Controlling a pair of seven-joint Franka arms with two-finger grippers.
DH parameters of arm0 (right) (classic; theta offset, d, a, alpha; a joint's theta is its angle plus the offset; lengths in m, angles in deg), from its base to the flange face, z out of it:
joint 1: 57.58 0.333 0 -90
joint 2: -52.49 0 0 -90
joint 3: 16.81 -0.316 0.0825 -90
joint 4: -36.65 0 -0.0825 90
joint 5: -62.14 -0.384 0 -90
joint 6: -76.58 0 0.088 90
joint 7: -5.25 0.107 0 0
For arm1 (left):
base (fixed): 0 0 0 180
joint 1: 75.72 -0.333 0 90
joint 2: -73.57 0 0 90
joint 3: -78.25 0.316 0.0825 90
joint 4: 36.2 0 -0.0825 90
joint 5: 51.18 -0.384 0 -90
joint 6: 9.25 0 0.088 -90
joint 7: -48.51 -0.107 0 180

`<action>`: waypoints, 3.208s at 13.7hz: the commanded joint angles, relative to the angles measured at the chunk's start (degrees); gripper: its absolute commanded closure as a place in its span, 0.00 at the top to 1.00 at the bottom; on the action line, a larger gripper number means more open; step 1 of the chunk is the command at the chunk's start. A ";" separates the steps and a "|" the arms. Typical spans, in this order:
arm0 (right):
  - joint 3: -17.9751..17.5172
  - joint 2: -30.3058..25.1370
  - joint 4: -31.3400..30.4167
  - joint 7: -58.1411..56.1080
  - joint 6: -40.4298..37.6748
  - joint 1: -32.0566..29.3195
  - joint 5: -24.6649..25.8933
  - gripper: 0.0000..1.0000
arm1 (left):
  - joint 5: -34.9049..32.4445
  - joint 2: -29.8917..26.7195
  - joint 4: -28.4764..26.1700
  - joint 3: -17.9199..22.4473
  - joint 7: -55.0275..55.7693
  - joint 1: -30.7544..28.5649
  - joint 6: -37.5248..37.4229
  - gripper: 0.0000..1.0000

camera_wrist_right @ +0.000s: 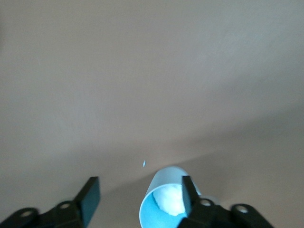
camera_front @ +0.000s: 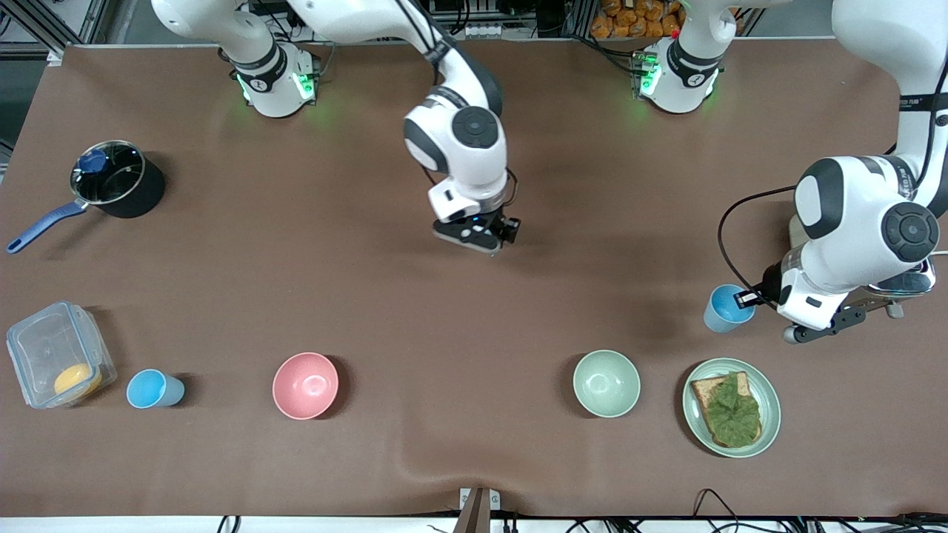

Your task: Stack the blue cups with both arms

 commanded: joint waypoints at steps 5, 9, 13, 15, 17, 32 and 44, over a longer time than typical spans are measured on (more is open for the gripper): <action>-0.73 -15.00 -0.38 -29.60 -22.51 -18.90 -10.38 1.00 | 0.14 -4.24 0.80 -9.08 8.01 0.66 -5.33 0.00; -0.55 -16.07 7.35 -54.47 -39.14 -33.50 -10.68 1.00 | -2.23 -4.07 1.32 -16.99 18.37 3.64 -10.33 0.00; -0.38 -20.63 9.12 -73.22 -44.26 -39.94 1.77 1.00 | -2.15 -0.91 4.13 -18.94 31.48 13.21 -10.34 0.00; -0.99 -21.52 8.95 -75.19 -45.76 -44.75 2.33 1.00 | -2.23 1.02 4.66 -18.94 35.18 18.22 -10.25 0.00; -1.34 -22.40 7.46 -74.93 -45.24 -45.92 2.07 1.00 | -1.97 2.69 5.71 -18.94 36.59 20.96 -10.25 0.00; -13.12 -34.53 -9.34 -74.40 -32.67 -61.22 2.68 1.00 | -2.76 12.38 14.24 -18.86 42.22 30.01 -9.55 1.00; -6.35 -34.79 -9.34 -74.66 -34.60 -54.10 2.68 1.00 | -9.97 -5.28 19.17 -15.60 26.34 11.06 -21.75 1.00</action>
